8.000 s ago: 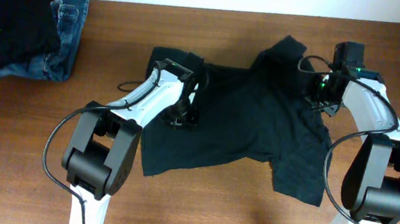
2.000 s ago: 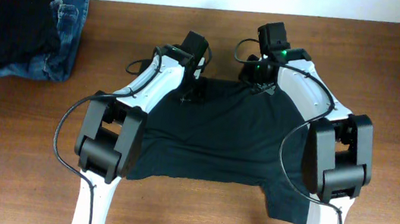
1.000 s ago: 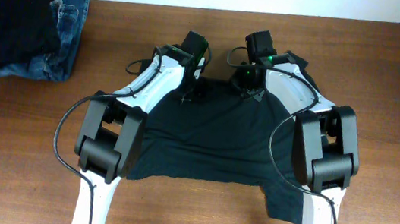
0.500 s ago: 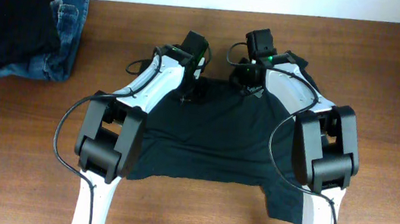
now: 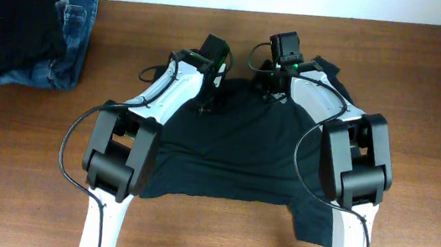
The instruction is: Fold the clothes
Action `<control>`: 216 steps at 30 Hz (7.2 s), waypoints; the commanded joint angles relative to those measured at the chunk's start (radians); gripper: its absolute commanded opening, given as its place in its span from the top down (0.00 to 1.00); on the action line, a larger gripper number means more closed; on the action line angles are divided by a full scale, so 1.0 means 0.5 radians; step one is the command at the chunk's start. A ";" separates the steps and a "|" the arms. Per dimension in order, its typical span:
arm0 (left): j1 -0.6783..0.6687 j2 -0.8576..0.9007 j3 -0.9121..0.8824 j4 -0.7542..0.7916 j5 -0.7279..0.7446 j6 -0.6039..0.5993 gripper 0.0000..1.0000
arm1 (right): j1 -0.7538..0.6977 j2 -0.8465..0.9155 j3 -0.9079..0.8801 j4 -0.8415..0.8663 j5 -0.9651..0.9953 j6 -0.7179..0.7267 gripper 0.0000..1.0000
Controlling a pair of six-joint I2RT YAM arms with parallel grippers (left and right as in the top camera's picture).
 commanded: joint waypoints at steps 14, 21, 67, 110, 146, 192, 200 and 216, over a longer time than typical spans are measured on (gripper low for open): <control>-0.002 0.043 0.007 -0.020 0.015 0.011 0.49 | -0.021 0.103 -0.014 0.134 0.256 -0.085 0.84; -0.001 0.043 0.007 -0.050 0.015 0.011 0.49 | -0.101 0.102 0.002 0.130 0.290 -0.090 0.46; 0.018 -0.113 0.089 0.276 -0.563 0.322 0.85 | -0.419 -0.003 0.547 -0.735 -0.253 -0.986 0.63; 0.182 0.107 0.089 0.290 -0.426 0.042 0.99 | -0.511 0.107 0.547 -1.022 0.048 -0.294 0.50; 0.182 0.108 0.089 0.291 -0.427 0.036 0.99 | -0.511 0.140 0.393 -0.526 -0.082 -0.298 0.96; 0.183 0.108 0.089 0.288 -0.436 0.008 0.68 | -0.479 -0.033 0.399 -0.436 -0.116 -0.732 0.05; 0.223 0.108 0.089 0.273 -0.488 0.008 0.66 | -0.620 -0.034 0.399 -0.499 -0.273 -0.560 0.04; 0.268 0.108 0.089 0.267 -0.624 0.008 0.62 | -0.736 -0.033 0.398 -0.568 -0.526 -0.662 0.04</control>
